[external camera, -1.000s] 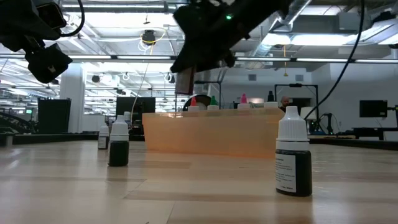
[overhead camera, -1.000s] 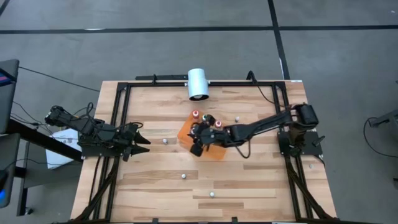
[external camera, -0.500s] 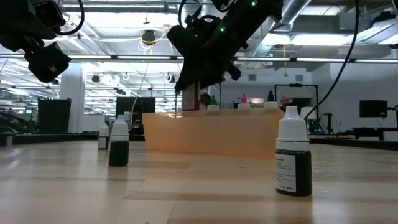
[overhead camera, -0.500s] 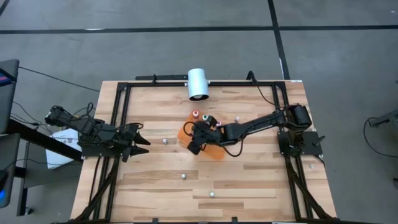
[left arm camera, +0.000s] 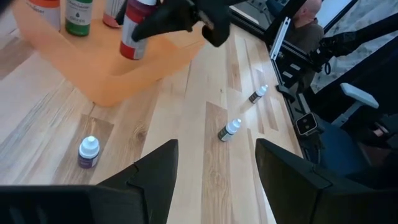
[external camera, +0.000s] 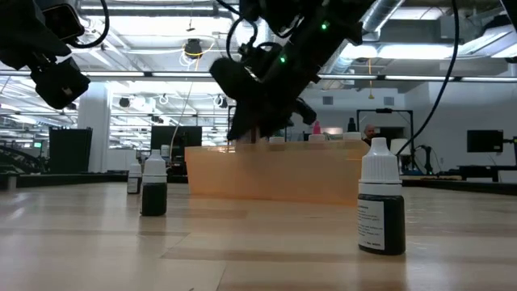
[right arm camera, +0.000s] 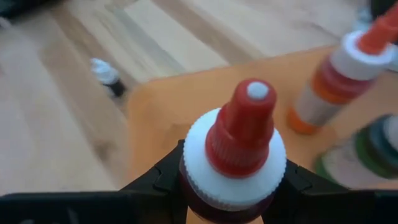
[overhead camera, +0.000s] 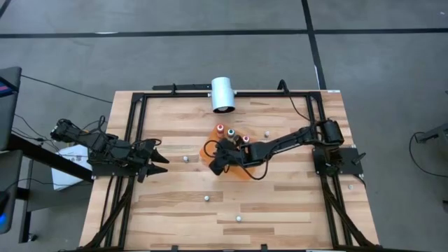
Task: Pick & Place food coloring
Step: Put the red food coloring bottle into the bin
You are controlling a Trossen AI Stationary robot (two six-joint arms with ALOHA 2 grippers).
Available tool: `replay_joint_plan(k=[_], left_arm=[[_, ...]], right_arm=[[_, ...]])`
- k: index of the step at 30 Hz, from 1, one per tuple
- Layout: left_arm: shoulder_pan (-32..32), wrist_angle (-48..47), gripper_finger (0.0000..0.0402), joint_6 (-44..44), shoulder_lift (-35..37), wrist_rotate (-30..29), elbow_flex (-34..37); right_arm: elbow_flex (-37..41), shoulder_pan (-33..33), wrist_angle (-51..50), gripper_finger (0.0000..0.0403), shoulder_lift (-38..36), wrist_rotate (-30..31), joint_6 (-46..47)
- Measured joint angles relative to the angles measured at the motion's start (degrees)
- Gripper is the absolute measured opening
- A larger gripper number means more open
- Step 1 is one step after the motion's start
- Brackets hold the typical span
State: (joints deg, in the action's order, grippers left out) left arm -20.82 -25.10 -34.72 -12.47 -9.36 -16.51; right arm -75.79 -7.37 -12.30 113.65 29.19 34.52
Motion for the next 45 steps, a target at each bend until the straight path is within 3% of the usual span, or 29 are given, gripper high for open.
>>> replay_joint_plan(k=[22, 45], left_arm=[[0.01, -0.98, 0.0206, 0.62, 0.00, 0.00, 0.00], [0.01, -1.27, 0.0206, 0.66, 0.00, -0.01, 0.00]], right_arm=[[-0.26, 1.26, 0.75, 0.0141, 4.87, 0.79, 1.60], [-0.26, 1.42, 0.76, 0.0229, 4.87, 0.36, 1.51]])
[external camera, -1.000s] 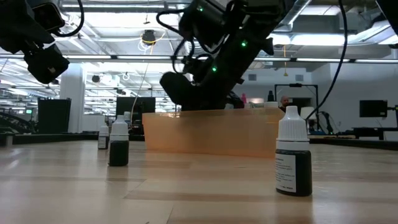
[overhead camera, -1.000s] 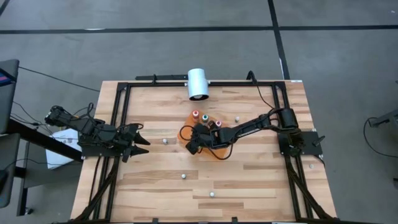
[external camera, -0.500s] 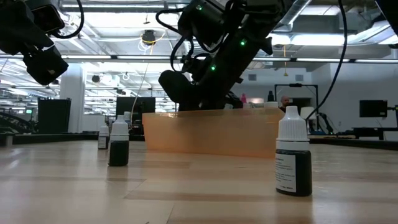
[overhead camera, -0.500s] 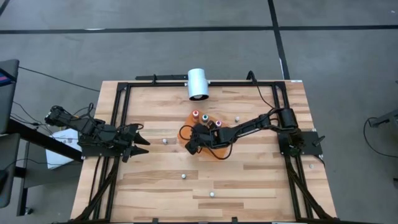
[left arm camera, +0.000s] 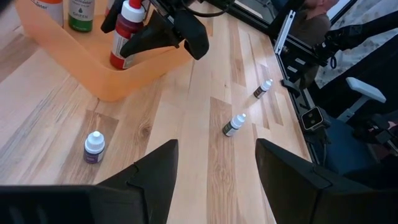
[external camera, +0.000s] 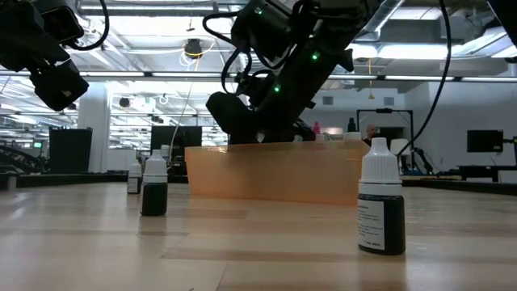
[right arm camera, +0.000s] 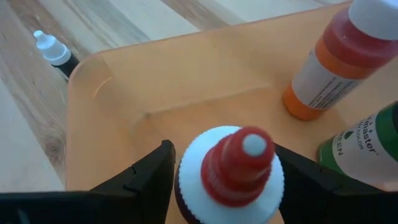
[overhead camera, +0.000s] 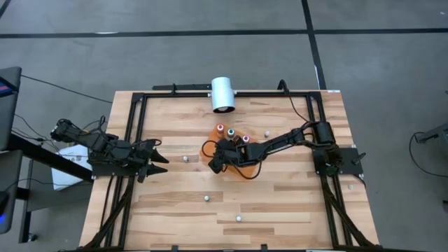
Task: Pick & Place food coloring
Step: Put the red food coloring bottle into the bin, then put the top small green food coloring bottle into the bin
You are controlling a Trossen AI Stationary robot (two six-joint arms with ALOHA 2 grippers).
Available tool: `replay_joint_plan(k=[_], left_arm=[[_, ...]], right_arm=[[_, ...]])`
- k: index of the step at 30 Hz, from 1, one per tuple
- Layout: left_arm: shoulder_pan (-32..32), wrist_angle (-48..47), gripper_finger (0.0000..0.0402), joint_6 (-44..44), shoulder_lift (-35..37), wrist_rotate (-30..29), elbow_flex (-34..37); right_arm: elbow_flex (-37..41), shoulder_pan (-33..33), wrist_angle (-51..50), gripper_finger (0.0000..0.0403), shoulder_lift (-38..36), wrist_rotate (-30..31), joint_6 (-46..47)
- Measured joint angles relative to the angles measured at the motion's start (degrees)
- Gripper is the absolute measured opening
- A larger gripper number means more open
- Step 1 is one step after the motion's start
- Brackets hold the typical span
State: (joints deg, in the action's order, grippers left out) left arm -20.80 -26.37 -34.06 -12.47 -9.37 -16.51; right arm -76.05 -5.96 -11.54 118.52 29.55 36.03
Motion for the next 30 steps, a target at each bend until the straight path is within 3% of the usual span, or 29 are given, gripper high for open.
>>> replay_joint_plan(k=[10, 19, 30], left_arm=[[-0.01, 0.05, 0.0206, 0.00, 0.00, 0.00, 0.00], [0.00, 0.11, 0.0206, 0.02, 0.00, 0.00, 0.00], [-0.01, 0.29, 0.0206, -0.01, -0.02, 0.00, 0.00]], right_arm=[[0.02, 0.48, -0.67, 0.0218, -0.39, -4.50, 0.00], [-0.60, 0.48, -4.28, 0.0203, -4.14, -2.49, -0.90], [-4.90, -1.67, -8.58, 0.0202, -12.40, 2.36, -12.15]])
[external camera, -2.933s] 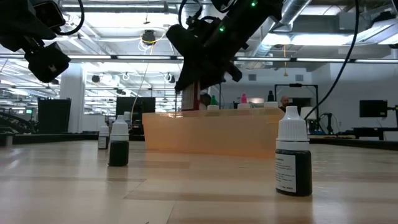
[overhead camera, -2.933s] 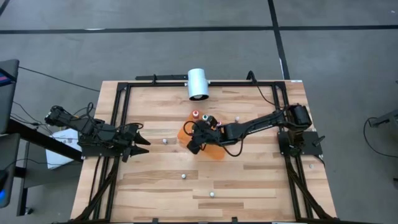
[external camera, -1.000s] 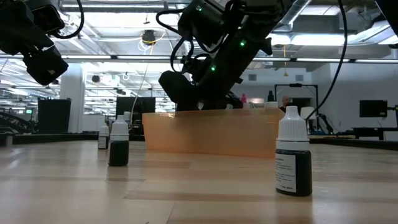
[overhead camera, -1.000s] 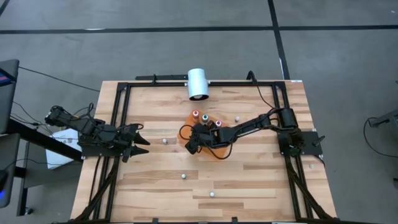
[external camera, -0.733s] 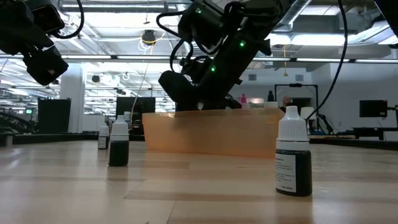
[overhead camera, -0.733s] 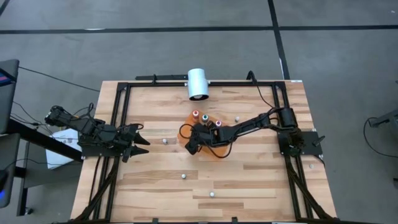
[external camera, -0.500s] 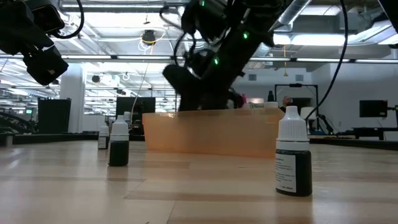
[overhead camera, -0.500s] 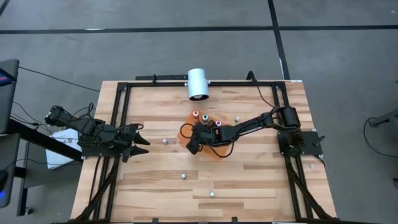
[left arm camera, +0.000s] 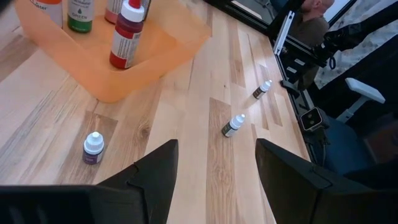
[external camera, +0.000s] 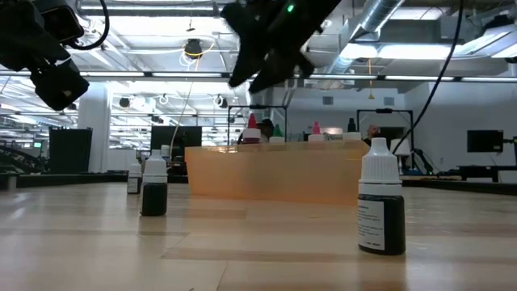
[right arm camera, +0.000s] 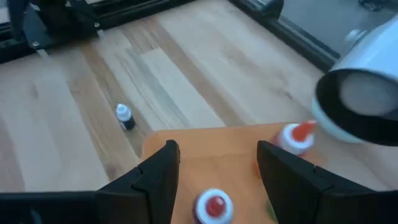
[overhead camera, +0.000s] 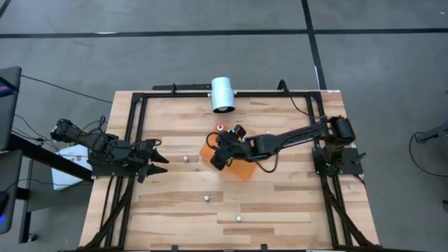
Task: Pick & Place food coloring
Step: Put the top small green food coloring bottle into the bin
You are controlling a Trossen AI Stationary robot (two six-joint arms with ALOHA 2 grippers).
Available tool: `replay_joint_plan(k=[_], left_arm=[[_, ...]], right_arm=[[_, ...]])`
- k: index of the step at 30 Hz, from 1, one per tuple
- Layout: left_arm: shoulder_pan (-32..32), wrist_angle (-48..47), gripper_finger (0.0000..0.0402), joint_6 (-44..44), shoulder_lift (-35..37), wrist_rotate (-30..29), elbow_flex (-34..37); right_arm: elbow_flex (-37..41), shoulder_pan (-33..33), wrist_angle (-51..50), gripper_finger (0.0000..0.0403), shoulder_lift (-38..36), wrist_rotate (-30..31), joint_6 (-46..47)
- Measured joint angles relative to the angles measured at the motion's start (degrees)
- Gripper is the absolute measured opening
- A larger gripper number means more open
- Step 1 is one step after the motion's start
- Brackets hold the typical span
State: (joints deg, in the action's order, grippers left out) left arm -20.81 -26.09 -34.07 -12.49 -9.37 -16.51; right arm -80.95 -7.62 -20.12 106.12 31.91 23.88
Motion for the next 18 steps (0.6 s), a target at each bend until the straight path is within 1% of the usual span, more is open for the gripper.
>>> replay_joint_plan(k=[4, 7, 9, 14, 18], left_arm=[[0.01, 0.04, 0.0206, 0.37, 0.00, -0.02, 0.00], [0.00, 0.01, 0.0206, 0.42, 0.00, -0.34, 0.00], [0.00, -0.15, 0.0206, 0.42, 0.00, -0.39, 0.00], [0.01, -0.15, 0.0206, 0.42, 0.02, -0.48, 0.00], [0.00, -0.06, 0.0206, -0.82, 0.02, -0.49, 0.00]], right_arm=[[-0.16, -0.70, -3.06, 0.0202, -4.63, 1.36, -0.42], [-0.08, -1.49, -8.76, 0.0202, -6.93, 1.42, -0.43], [0.00, -2.23, -14.96, 0.0202, -8.01, 1.40, -0.12], [0.09, -4.65, -25.65, 0.0202, -8.06, 1.28, 6.09], [2.47, -7.95, -27.41, 0.0202, -8.51, 1.85, 11.53]])
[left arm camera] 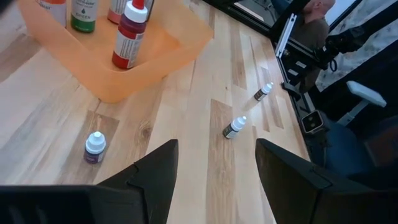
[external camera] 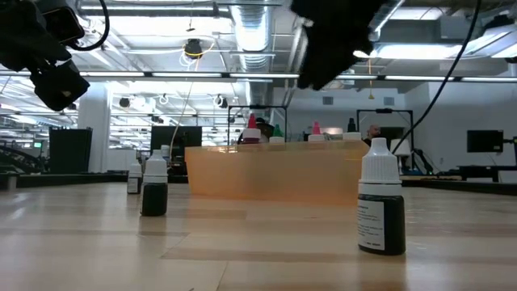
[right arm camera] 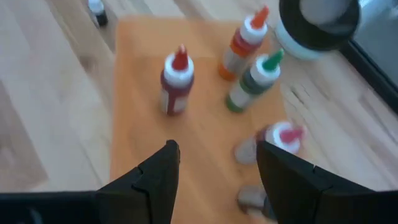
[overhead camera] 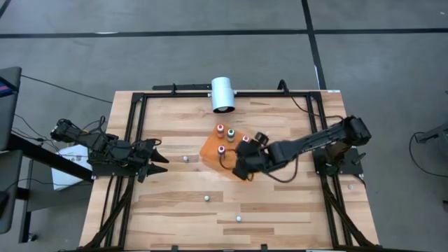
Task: Pick & Place food coloring
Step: Put the top small green food coloring bottle into the bin
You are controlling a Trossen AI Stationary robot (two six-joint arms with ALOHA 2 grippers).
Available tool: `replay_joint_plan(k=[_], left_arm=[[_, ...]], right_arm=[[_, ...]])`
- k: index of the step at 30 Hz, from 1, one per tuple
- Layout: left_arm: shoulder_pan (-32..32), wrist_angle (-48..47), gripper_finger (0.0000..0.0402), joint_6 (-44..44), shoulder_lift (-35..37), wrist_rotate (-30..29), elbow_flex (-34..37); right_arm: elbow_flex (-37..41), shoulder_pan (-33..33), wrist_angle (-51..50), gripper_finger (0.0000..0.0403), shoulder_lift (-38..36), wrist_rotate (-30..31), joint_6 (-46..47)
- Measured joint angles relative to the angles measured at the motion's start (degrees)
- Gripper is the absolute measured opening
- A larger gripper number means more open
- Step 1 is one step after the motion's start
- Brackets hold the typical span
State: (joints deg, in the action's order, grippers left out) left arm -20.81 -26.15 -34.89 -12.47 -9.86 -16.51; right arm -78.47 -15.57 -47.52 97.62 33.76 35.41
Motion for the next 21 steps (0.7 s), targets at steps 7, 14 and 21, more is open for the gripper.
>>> replay_joint_plan(k=[7, 14, 21], left_arm=[[0.01, 0.83, 0.0206, -1.64, 0.00, -0.01, 0.00], [0.01, 4.70, 0.0206, 0.20, 0.00, -0.01, 0.00], [0.00, 6.69, 0.0206, 0.17, -0.35, -0.42, 0.00]], right_arm=[[6.90, -7.21, -2.46, 0.0202, -6.48, 5.94, 12.76], [16.28, -14.59, -7.62, 0.0202, -17.15, 11.59, 27.03], [23.35, -15.28, -12.88, 0.0202, -27.83, 12.73, 36.34]])
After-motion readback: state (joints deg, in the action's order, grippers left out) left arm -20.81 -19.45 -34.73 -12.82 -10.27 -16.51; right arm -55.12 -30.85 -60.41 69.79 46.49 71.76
